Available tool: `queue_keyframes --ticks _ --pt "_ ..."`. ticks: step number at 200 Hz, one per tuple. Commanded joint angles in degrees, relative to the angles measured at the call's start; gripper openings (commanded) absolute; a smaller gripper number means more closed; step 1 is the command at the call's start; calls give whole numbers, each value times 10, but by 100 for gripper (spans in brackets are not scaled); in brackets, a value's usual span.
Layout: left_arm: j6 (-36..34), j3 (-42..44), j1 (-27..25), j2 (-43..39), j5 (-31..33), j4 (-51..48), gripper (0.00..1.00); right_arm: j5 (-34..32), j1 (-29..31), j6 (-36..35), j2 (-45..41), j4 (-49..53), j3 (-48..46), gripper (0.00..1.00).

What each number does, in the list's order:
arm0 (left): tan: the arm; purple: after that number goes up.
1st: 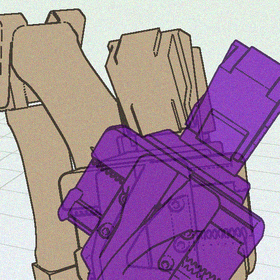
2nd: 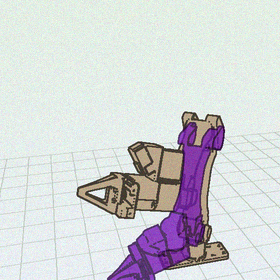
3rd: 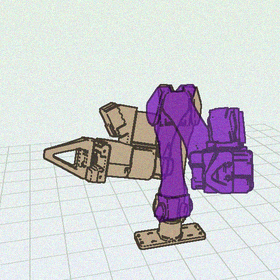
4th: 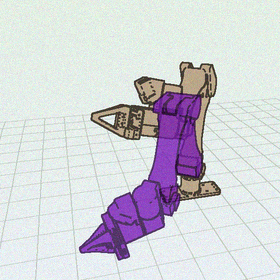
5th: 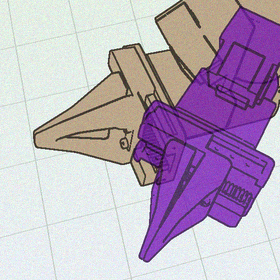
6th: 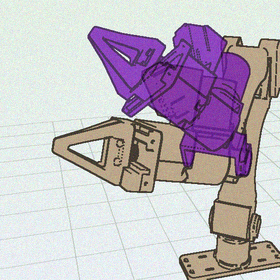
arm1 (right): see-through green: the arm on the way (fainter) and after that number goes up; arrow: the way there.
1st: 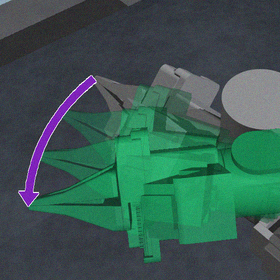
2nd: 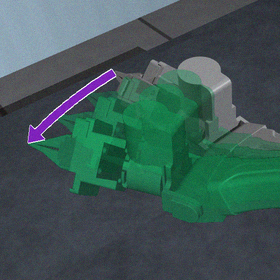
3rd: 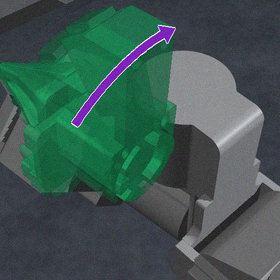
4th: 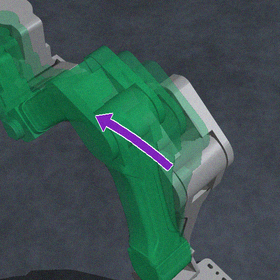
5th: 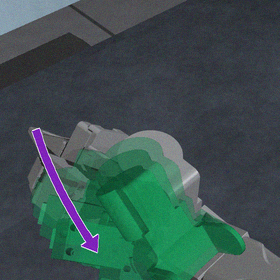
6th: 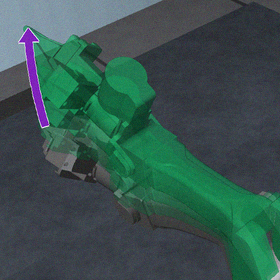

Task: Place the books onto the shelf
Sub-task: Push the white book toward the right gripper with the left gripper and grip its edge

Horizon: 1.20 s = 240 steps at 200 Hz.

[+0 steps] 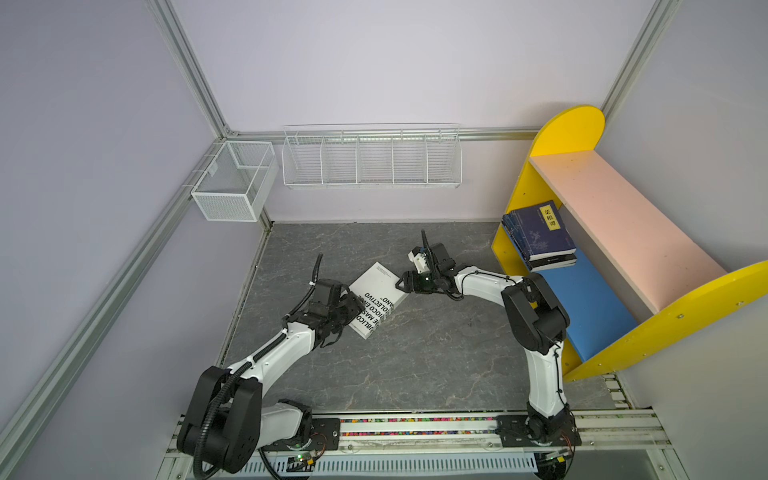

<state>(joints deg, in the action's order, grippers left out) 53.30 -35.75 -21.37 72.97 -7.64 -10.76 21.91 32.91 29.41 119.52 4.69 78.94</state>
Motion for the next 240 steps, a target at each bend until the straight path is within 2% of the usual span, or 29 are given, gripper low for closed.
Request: queue_keyframes --ticks 1,40,98,116,153,196,240 --pt "18 9 2 11 -7 14 71 24 9 19 -31 -19 -26 62" --pt "9 10 4 -25 36 -30 72 17 18 20 -58 -12 -54 54" --pt "-21 9 11 -73 106 -120 74 4 32 17 -89 2 -80 47" --pt "-29 19 15 -84 98 -113 74 7 34 18 -88 3 -79 45" --pt "-45 41 20 -67 38 -56 74 11 40 22 -84 0 -78 44" --pt "-42 52 29 -45 -33 11 62 7 42 22 -80 2 -82 43" --pt "-33 69 30 -82 -57 66 40 8 42 18 -72 -1 -81 42"
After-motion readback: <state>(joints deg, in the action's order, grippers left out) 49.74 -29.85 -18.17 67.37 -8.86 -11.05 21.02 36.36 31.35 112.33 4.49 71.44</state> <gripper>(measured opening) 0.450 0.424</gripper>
